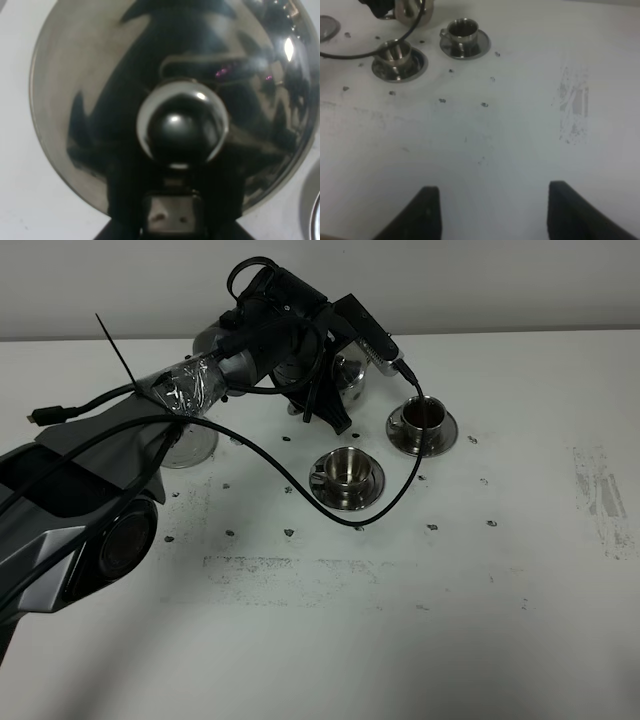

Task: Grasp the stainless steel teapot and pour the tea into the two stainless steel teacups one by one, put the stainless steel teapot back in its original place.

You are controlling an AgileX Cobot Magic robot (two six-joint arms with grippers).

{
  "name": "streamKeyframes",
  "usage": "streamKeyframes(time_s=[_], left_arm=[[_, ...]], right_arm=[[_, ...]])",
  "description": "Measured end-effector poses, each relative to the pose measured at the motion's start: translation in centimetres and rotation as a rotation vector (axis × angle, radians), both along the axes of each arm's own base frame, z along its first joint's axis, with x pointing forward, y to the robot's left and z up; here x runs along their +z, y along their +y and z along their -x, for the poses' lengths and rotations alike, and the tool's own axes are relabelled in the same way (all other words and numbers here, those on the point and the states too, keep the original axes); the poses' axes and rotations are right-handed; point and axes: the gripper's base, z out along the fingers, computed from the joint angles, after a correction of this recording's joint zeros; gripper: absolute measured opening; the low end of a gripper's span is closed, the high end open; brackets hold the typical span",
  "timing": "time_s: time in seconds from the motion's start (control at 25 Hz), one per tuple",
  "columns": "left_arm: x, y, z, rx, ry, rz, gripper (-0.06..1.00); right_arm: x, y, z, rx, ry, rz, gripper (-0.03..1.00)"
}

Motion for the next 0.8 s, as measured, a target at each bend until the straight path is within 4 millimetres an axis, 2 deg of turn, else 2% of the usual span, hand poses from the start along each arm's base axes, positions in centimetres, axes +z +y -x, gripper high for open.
streamKeyframes(time_s=[0.16, 0.48, 0.6, 0.8], left_arm=[[-0.6, 0.0, 0.0, 0.0, 0.008, -0.005, 0.19], [-0.4, 0.0, 0.0, 0.002, 0.011, -0.006, 0.19], [0.6, 0.2, 0.2, 0.007, 0.011, -0.009, 0.19], [3.9, 0.7, 0.7, 0.001, -0.013, -0.023, 0.19]], right_arm=[[0.0, 0.0, 0.0, 0.0, 0.0, 0.0, 0.46], [0.0, 0.0, 0.0, 0.0, 0.0, 0.0, 0.46], [0.0, 0.0, 0.0, 0.0, 0.0, 0.0, 0.46], [0.0, 0.0, 0.0, 0.0, 0.0, 0.0, 0.46]])
